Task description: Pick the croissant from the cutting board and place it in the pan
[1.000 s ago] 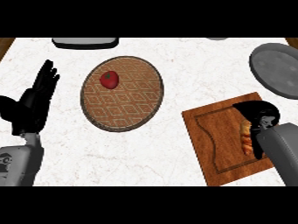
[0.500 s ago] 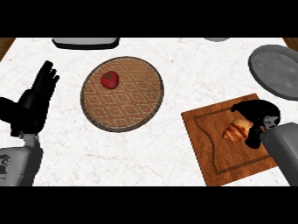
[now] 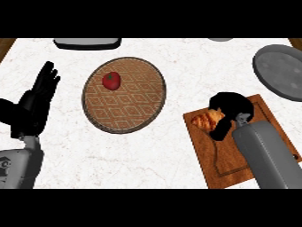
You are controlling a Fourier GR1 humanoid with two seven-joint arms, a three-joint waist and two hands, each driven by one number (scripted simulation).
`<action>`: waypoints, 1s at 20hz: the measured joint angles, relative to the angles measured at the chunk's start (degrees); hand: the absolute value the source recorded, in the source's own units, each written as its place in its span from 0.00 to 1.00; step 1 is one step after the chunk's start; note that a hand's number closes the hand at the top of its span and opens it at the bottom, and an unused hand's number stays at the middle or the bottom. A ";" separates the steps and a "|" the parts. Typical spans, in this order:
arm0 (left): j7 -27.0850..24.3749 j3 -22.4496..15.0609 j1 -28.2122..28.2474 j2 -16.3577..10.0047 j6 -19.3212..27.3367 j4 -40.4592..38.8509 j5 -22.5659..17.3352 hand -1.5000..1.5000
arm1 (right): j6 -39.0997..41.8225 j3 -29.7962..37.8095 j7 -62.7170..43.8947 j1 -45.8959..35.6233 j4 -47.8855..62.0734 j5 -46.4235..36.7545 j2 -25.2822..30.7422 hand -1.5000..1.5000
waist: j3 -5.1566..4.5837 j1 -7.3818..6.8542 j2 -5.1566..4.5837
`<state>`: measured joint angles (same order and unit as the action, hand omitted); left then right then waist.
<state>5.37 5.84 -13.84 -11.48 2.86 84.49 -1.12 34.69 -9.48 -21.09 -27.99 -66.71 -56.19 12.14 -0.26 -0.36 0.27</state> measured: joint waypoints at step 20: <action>-1.34 0.28 0.02 0.90 0.87 -1.59 0.99 0.50 | -30.47 11.18 -8.51 -6.26 -19.01 -4.34 -4.73 1.00 | 0.27 0.43 -0.24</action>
<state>4.03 6.12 -13.82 -10.59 3.73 82.90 -0.13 4.22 1.70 -29.60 -34.25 -85.72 -60.53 7.40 0.01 0.07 0.02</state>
